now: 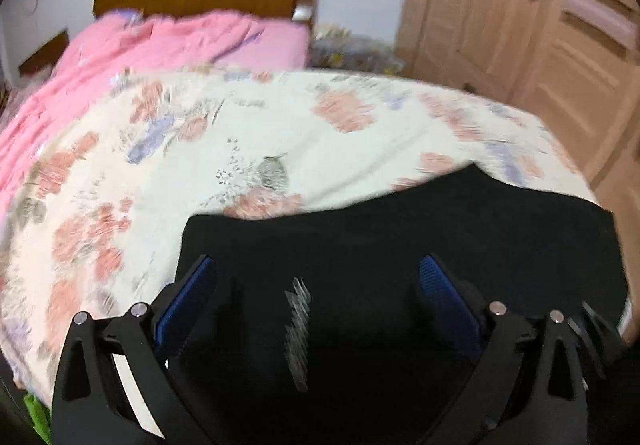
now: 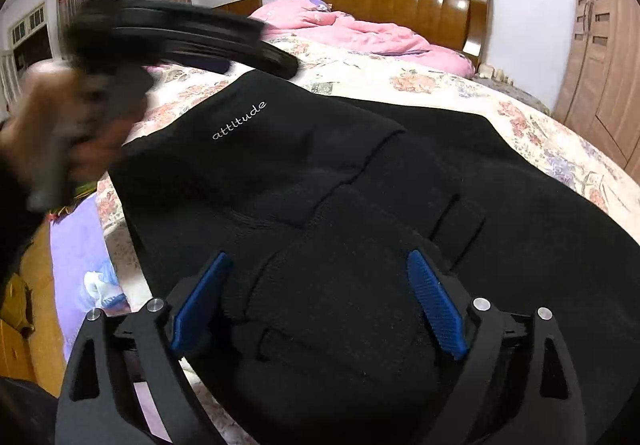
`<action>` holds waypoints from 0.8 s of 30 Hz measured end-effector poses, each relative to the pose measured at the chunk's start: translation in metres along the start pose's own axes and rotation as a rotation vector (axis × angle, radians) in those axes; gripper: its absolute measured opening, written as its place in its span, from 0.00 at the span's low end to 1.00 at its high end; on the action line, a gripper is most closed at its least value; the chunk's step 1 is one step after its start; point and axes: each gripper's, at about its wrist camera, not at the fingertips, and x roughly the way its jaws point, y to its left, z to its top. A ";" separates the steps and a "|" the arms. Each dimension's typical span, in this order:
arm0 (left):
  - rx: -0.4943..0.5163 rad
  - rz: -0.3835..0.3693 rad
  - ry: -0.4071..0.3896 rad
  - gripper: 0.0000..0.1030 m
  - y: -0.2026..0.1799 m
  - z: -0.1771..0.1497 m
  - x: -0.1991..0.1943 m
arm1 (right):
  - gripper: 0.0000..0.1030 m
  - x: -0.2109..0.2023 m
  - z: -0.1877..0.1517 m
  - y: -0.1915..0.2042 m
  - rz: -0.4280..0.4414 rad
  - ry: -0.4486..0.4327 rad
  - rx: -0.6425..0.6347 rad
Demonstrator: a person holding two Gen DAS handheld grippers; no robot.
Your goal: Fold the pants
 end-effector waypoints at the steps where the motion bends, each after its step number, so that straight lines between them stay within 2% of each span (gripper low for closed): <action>1: -0.028 0.023 0.037 0.98 0.008 0.003 0.019 | 0.84 -0.001 0.000 0.001 0.003 -0.001 0.002; 2: -0.069 0.019 0.078 0.99 0.018 0.003 0.039 | 0.84 -0.001 -0.001 0.001 0.008 -0.002 0.007; 4: -0.098 -0.011 0.044 0.99 0.024 0.005 0.037 | 0.84 -0.002 0.000 -0.001 0.014 -0.004 0.016; 7: -0.063 0.023 0.031 0.99 0.018 -0.002 0.036 | 0.84 -0.015 0.001 -0.012 0.069 -0.021 0.075; 8: -0.060 0.024 0.018 0.99 0.018 -0.002 0.034 | 0.84 -0.028 -0.001 -0.019 0.057 -0.041 0.096; 11: -0.101 0.086 -0.048 0.98 0.023 -0.004 0.018 | 0.84 -0.062 -0.010 -0.049 -0.037 -0.103 0.136; 13: -0.125 0.159 -0.147 0.98 0.014 -0.006 -0.008 | 0.84 -0.078 -0.027 -0.081 -0.115 -0.083 0.206; 15: -0.106 0.130 -0.222 0.98 -0.010 -0.015 -0.037 | 0.84 -0.084 -0.047 -0.108 -0.172 -0.042 0.276; 17: -0.063 0.115 -0.250 0.99 -0.036 -0.027 -0.050 | 0.84 -0.087 -0.071 -0.135 -0.209 -0.003 0.355; 18: -0.016 0.117 -0.243 0.99 -0.055 -0.035 -0.048 | 0.83 -0.090 -0.080 -0.144 -0.199 0.003 0.390; 19: 0.036 0.131 -0.206 0.99 -0.070 -0.040 -0.039 | 0.82 -0.097 -0.084 -0.147 -0.171 -0.026 0.398; 21: 0.160 0.177 -0.102 0.99 -0.097 -0.054 -0.011 | 0.85 -0.121 -0.092 -0.149 -0.152 -0.095 0.426; 22: 0.182 0.207 -0.089 0.99 -0.103 -0.060 -0.004 | 0.85 -0.137 -0.097 -0.149 -0.149 -0.136 0.436; 24: 0.156 0.216 -0.116 0.98 -0.102 -0.066 -0.009 | 0.85 -0.164 -0.112 -0.152 -0.136 -0.199 0.460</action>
